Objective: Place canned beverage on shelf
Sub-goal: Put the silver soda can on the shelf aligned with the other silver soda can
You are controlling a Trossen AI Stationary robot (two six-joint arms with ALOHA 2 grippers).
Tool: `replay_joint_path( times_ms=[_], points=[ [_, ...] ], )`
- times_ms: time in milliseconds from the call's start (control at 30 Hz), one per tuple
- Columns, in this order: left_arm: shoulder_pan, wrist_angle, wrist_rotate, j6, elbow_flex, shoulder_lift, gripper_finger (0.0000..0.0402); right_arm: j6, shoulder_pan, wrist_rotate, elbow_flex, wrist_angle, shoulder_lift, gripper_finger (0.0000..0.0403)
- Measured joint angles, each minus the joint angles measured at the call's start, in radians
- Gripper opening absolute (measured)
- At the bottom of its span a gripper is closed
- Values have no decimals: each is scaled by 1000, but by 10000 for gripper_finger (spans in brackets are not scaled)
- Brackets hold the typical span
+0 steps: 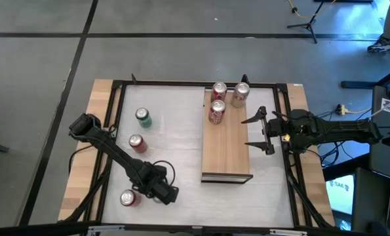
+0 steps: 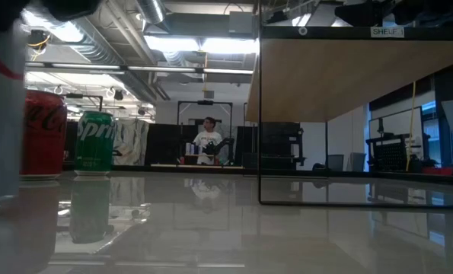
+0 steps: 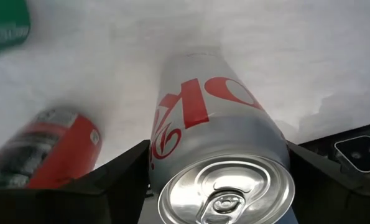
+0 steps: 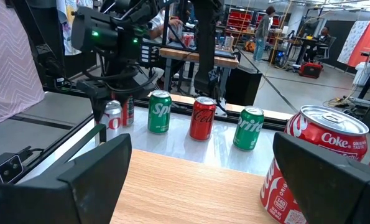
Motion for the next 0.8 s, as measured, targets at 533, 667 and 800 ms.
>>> replay_joint_path(
  times_ms=[533,667,800],
  points=[
    [220,-46,-4,552,1,-1,293,0,0,0,0,0,0,386],
    [270,-54,-7,684,1,-1,293,0,0,0,0,0,0,386],
    [309,-64,-7,838,1,-1,293,-1,0,0,0,0,0,386]
  ],
)
